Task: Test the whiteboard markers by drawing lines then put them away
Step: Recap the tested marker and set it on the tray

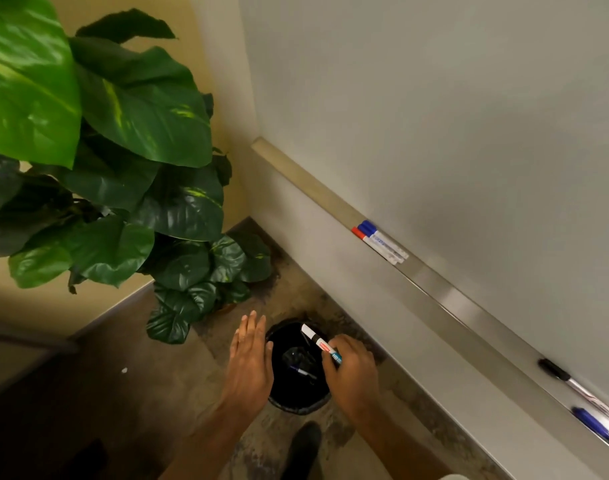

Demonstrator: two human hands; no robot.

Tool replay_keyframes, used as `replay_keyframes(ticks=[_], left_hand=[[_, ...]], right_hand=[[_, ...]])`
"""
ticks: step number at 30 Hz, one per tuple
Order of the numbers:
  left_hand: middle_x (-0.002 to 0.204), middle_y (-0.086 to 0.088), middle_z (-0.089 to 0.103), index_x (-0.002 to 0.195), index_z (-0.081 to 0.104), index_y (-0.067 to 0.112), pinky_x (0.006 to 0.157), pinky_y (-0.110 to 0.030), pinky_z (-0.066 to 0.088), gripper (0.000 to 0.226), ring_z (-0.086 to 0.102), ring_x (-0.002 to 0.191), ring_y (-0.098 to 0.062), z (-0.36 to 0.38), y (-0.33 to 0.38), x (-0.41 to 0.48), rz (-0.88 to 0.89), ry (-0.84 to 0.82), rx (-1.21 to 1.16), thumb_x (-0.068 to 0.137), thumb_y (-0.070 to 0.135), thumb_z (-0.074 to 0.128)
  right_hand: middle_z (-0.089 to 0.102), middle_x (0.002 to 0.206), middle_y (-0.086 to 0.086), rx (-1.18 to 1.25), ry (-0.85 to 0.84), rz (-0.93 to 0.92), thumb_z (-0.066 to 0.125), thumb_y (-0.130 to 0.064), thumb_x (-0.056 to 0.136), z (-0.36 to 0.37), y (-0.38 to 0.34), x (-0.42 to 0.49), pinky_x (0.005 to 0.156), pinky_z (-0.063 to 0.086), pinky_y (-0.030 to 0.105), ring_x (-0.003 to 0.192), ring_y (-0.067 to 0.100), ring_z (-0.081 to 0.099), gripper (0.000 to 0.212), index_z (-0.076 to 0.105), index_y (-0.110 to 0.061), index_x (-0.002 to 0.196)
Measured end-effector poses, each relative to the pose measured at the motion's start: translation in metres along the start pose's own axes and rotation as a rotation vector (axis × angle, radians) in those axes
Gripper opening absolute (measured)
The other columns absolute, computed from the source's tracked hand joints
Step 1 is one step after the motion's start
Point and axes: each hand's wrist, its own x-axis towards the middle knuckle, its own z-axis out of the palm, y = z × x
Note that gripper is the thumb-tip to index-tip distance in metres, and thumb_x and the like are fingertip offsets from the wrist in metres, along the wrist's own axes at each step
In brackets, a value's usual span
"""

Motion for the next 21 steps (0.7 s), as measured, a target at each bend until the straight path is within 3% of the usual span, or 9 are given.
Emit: replay_keyframes(ticks=[5,12,16,21], left_hand=[[0.169,-0.002,0.008,0.161,0.024,0.012,0.123,-0.022,-0.01,0.061,-0.018,0.152,0.001,0.006,-0.012,0.007,0.02,0.023,0.02,0.108,0.042,0.018],[0.17,-0.006,0.004,0.161,0.02,0.01,0.125,-0.026,-0.013,0.063,-0.016,0.156,-0.008,0.006,-0.012,0.015,0.06,0.008,0.094,0.108,0.044,0.019],[0.171,-0.008,0.006,0.162,0.019,0.01,0.127,-0.031,-0.008,0.066,-0.008,0.158,-0.015,0.008,0.001,0.019,0.099,0.008,0.161,0.109,0.05,0.017],[0.171,-0.009,0.011,0.162,0.021,0.011,0.128,-0.036,0.0,0.067,-0.002,0.159,-0.019,0.011,0.033,0.025,0.164,-0.007,0.18,0.109,0.052,0.019]], right_hand=[[0.07,0.115,0.003,-0.082,-0.017,0.017,0.069,-0.034,0.091,0.026,-0.003,0.021,0.088,0.049,0.043,0.108,0.027,0.064,0.032,0.068,-0.016,0.116],[0.069,0.116,0.005,0.013,0.122,-0.023,0.058,-0.038,0.093,0.014,0.007,0.024,0.092,0.049,0.043,0.11,0.028,0.063,0.035,0.069,-0.012,0.114],[0.066,0.125,0.005,-0.017,0.173,-0.052,0.049,-0.045,0.096,-0.004,0.018,0.014,0.101,0.046,0.043,0.12,0.026,0.057,0.045,0.068,-0.012,0.12],[0.064,0.129,0.005,-0.025,0.249,-0.079,0.053,-0.043,0.096,-0.034,0.028,0.002,0.104,0.043,0.044,0.124,0.025,0.055,0.043,0.068,-0.011,0.121]])
